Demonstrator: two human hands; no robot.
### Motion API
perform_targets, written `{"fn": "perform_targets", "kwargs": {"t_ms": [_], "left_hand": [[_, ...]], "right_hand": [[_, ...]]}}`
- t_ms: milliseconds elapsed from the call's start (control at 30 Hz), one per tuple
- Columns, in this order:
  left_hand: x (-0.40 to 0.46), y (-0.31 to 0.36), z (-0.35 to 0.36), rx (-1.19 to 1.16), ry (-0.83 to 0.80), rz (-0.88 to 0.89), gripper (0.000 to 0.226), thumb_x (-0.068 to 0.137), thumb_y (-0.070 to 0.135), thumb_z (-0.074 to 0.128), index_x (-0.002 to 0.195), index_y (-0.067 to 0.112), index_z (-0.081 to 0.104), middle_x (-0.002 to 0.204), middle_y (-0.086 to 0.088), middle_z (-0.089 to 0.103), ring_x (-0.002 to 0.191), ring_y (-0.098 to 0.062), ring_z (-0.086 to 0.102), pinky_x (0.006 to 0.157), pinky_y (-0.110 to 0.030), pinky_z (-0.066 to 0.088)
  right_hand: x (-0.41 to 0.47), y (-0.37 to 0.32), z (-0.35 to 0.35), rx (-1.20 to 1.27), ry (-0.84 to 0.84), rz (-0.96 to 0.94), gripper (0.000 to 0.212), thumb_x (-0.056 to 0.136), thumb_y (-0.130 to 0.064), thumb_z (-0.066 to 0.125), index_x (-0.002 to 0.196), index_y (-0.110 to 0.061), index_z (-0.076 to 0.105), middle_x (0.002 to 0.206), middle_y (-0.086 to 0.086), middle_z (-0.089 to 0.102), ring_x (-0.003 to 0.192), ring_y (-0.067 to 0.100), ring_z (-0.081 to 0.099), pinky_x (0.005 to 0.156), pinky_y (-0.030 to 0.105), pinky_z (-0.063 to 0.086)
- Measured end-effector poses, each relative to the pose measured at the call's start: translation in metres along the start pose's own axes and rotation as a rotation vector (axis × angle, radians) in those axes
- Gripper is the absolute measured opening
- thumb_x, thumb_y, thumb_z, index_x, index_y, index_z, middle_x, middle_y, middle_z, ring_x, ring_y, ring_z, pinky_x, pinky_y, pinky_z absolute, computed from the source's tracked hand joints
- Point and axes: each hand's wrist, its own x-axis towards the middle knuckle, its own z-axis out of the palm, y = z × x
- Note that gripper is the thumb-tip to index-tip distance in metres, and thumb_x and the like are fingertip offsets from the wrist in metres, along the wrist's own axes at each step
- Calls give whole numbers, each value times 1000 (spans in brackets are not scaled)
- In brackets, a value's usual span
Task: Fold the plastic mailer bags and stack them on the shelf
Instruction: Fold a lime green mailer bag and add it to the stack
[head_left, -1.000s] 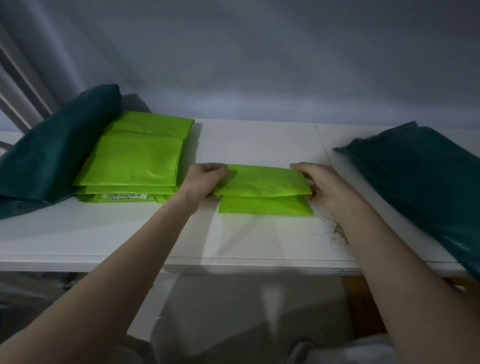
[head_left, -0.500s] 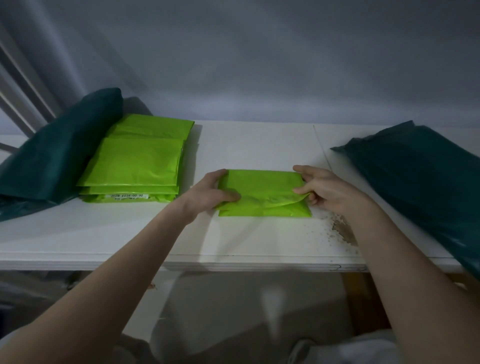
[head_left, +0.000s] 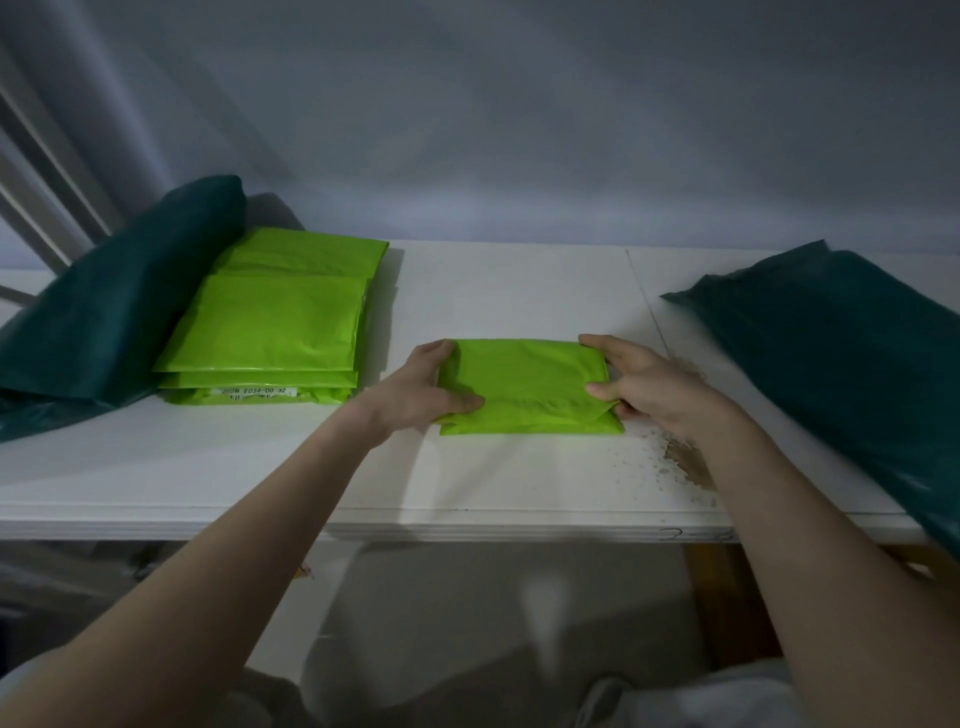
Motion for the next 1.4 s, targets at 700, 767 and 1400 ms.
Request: {"fn": "perform_targets", "kwargs": {"t_ms": [700,767,1400], "left_hand": [[-6,10,3,408,-44,14,83,84,40,64,145,4,20,153,-3,6,135,-17,30,99,-16,25],[-6,10,3,436,-21,9,87,82,46,64,146,9,19,152,0,8,134,-19,35,103,-21,27],[9,-3,60,804,252,319,85,77,45,-14,150,12,13,158,-2,14,146,-18,11,117,-36,12]], "right_hand": [[12,16,-9,-253,122,-68,68,80,-12,63,139,-30,35,140,-7,43,109,23,57,83,38,53],[12,16,-10,-245,168,-72,59,82,-15,60,136,-30,40,133,-7,46,103,22,58,75,33,51],[16,9,67,-1018,233,-441,69,90,-43,3,144,-11,33,152,3,33,140,16,29,113,35,20]]}}
